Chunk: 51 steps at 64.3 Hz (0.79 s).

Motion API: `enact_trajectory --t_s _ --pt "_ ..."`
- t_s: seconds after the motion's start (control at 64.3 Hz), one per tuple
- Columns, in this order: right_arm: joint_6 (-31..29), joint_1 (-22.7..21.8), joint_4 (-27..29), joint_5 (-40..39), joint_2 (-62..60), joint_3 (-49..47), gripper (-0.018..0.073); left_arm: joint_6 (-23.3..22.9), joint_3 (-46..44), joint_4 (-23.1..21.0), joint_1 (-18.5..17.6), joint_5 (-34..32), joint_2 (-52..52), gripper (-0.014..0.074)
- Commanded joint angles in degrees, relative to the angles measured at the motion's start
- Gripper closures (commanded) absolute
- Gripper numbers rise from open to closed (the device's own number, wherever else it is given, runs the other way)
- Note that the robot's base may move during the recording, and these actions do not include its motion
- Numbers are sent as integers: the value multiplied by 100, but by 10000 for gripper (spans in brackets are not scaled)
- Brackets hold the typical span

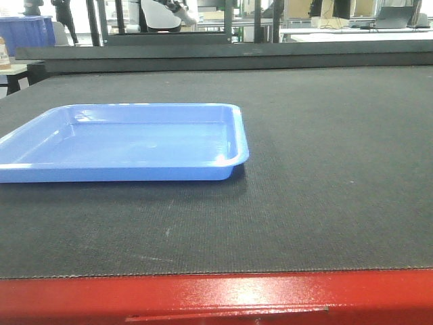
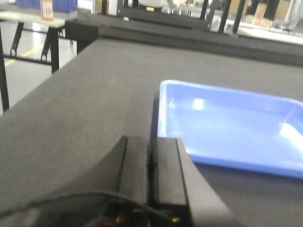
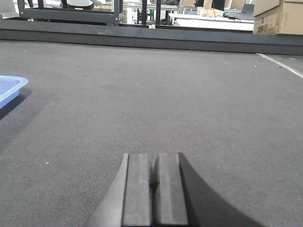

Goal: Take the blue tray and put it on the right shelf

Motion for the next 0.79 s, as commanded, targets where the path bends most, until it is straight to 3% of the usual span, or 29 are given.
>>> enact_trajectory --t_s 0.0,0.124,0.249,0.327,0.436,0.529,0.622,0.685,0.778 --pt "32 -42 49 -726 -117 -133 503 6 86 -35 -37 -819 -63 645" --pt "125 -42 89 -983 -112 -483 503 6 -509 100 -37 -642 109 645" --pt "125 -42 89 -173 67 -1458 503 6 -1685 856 -37 131 685 645" --pt "125 -42 89 406 418 -2065 494 6 -2477 992 -37 647 1247 643" --pt "125 -42 89 532 1078 -2667 356 6 -3457 971 -37 1247 2156 633" --pt "125 -42 89 525 1738 -2940 160 6 -3996 741 -37 1655 2894 553" --pt "125 45 89 530 2396 -3164 9 6 -4272 589 -147 1826 3463 396" --pt "125 246 89 536 2734 -3328 -39 6 -4365 590 -282 1866 3719 284" --pt "125 658 89 555 3308 -3692 -49 6 -4477 590 -514 1939 4077 191"
